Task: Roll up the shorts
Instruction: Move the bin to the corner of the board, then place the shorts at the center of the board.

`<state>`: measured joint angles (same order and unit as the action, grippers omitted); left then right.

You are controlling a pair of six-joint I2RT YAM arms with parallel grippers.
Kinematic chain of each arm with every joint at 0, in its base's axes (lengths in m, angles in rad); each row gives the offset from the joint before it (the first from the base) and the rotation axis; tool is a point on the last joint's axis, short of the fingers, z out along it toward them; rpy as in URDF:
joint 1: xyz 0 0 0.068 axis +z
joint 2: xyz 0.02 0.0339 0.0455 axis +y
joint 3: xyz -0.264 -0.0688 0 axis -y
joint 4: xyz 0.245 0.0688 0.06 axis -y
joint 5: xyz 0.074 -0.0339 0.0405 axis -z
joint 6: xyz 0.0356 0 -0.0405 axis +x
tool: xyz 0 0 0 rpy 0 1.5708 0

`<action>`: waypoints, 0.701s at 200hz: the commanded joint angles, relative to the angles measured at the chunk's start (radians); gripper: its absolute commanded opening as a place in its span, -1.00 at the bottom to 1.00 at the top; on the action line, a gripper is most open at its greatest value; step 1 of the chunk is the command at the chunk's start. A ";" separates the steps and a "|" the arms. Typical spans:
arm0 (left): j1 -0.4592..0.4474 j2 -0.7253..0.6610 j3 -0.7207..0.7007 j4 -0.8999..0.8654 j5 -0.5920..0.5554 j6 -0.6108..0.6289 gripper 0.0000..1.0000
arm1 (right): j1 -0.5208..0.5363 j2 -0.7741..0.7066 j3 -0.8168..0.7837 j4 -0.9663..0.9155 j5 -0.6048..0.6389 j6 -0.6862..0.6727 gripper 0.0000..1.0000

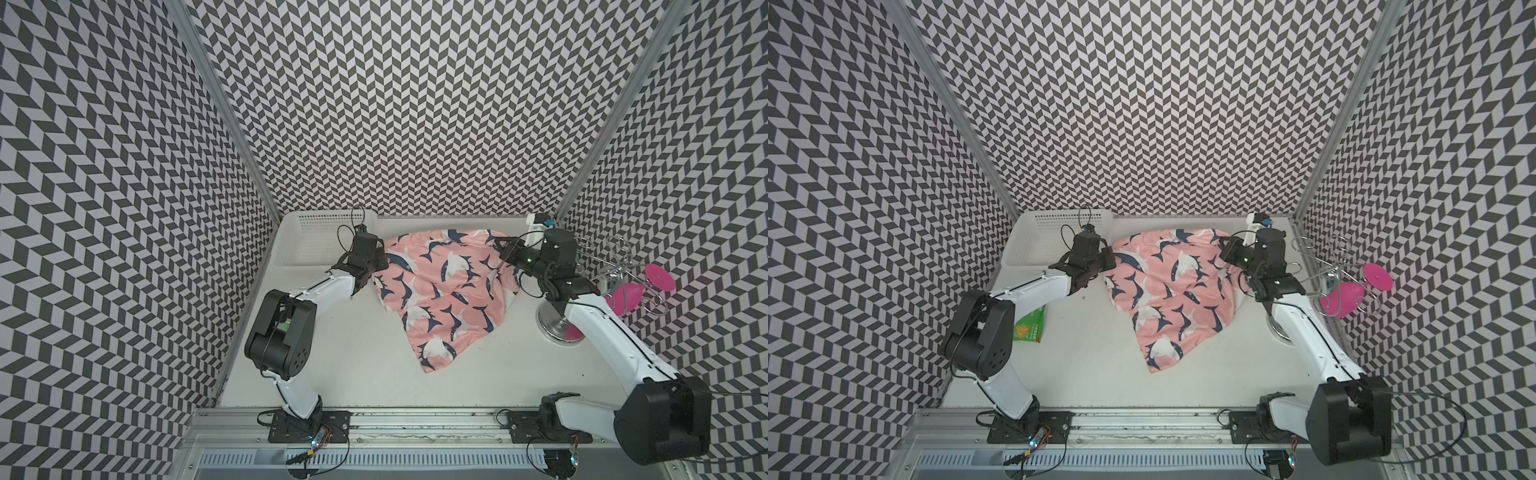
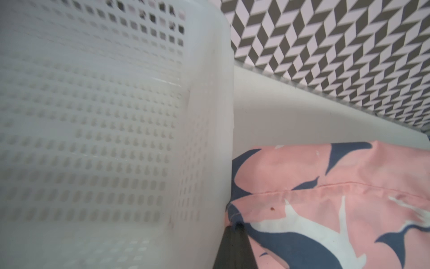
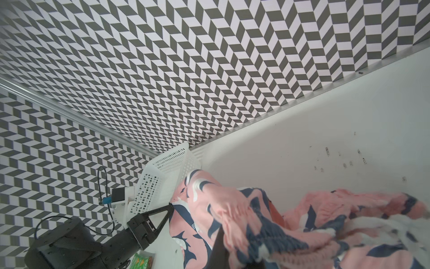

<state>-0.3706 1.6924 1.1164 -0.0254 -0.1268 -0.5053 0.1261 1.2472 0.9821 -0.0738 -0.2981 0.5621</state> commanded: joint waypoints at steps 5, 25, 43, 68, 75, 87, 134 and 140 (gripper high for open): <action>-0.007 -0.146 0.033 0.024 0.001 0.076 -1.00 | -0.002 -0.056 0.059 0.098 0.002 -0.016 -0.99; 0.008 -0.138 0.199 -0.064 0.063 0.149 -1.00 | -0.026 -0.016 0.147 0.116 -0.005 0.013 -0.98; 0.016 -0.104 0.372 -0.158 0.082 0.195 -1.00 | -0.038 0.047 0.243 0.128 -0.031 0.022 -0.97; 0.040 -0.065 0.583 -0.220 0.060 0.239 -1.00 | -0.074 0.130 0.399 0.157 -0.051 0.029 -0.98; 0.051 -0.054 0.648 -0.240 0.062 0.245 -1.00 | -0.086 0.146 0.438 0.165 -0.058 0.038 -0.97; 0.062 -0.038 0.750 -0.273 0.064 0.260 -1.00 | -0.105 0.155 0.485 0.191 -0.074 0.050 -0.97; 0.056 -0.200 0.682 -0.189 0.085 0.310 -1.00 | -0.115 -0.068 0.264 0.388 -0.102 0.024 -0.95; 0.051 -0.257 0.573 -0.139 0.095 0.307 -1.00 | -0.115 -0.125 0.194 0.421 -0.099 0.024 -0.95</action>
<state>-0.3092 1.5913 1.8809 -0.2398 -0.0608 -0.2314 0.0147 1.3132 1.3464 0.1539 -0.3794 0.6022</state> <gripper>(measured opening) 0.036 0.078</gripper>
